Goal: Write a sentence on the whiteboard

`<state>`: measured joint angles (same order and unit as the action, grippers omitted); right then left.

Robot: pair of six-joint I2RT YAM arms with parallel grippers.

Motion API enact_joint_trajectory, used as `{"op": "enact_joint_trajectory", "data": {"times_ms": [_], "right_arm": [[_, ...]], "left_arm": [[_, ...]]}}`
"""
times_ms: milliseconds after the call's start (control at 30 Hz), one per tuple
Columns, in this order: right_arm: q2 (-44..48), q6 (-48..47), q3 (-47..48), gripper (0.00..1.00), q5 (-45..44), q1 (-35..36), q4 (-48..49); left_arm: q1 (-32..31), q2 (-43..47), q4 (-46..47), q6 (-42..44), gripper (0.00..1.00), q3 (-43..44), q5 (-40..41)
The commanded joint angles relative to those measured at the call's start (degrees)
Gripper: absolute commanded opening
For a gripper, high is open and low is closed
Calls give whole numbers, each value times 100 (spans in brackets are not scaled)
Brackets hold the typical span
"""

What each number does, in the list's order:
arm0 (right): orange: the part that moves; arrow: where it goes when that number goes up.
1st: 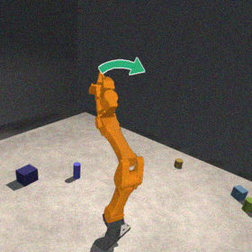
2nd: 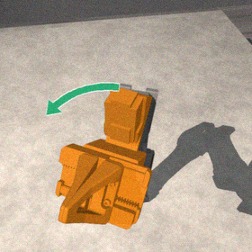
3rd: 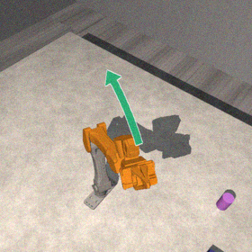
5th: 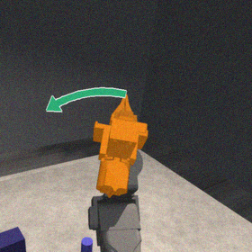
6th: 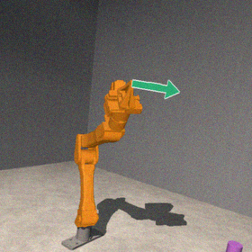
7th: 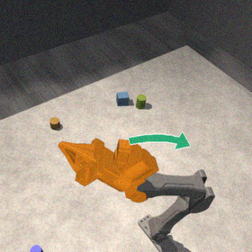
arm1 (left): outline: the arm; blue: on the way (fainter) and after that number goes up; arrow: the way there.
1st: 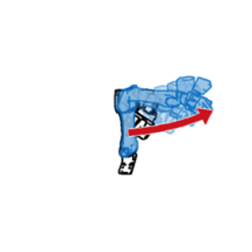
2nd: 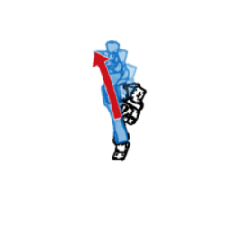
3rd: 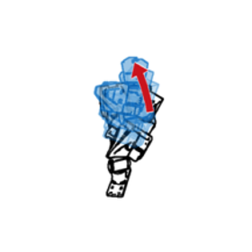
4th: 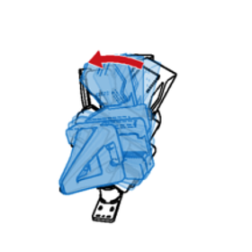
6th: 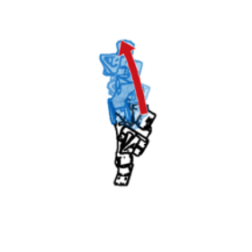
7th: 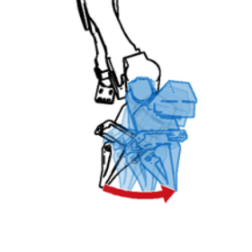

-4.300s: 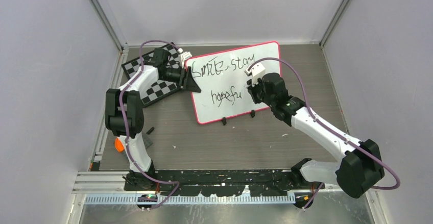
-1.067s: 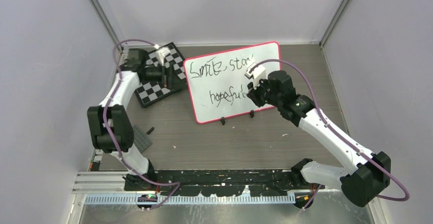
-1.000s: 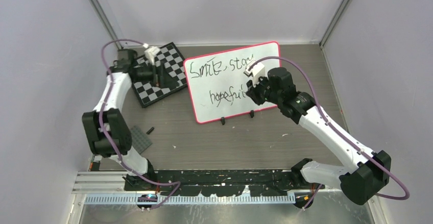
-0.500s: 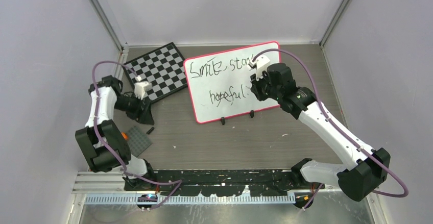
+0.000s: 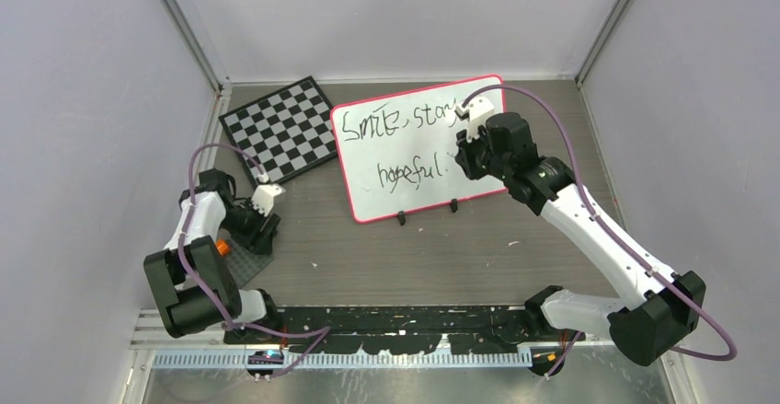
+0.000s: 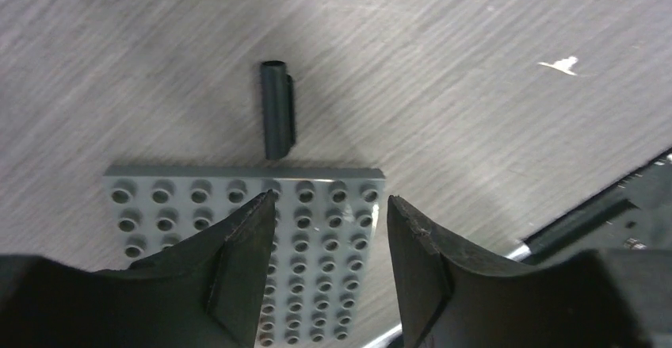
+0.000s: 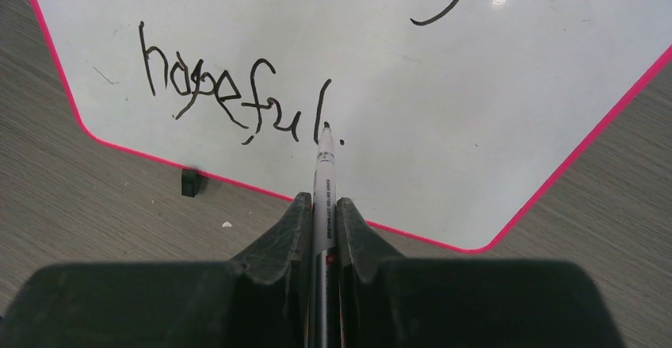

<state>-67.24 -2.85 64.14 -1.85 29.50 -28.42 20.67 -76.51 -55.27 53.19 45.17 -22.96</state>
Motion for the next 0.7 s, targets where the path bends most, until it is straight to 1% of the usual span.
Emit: {"op": "enact_joint_trajectory", "data": {"times_ms": [0,100,267,367,533,667], "right_arm": [[196,74,144,0,11,-35,109],[194,99,125,0,28,-43,109],[172,101,125,0,51,-57,79],[152,109,125,0,85,-61,65],[99,118,167,0,105,-58,62],[61,143,191,0,106,-65,72]], "left_arm": [[-106,187,1140,-49,54,-246,269],[-205,328,1530,11,53,-535,316],[-244,325,1711,94,49,-698,190],[-264,221,1773,188,48,-733,94],[-342,-78,1876,101,46,-659,13],[-596,-219,2077,85,44,-762,98]]}}
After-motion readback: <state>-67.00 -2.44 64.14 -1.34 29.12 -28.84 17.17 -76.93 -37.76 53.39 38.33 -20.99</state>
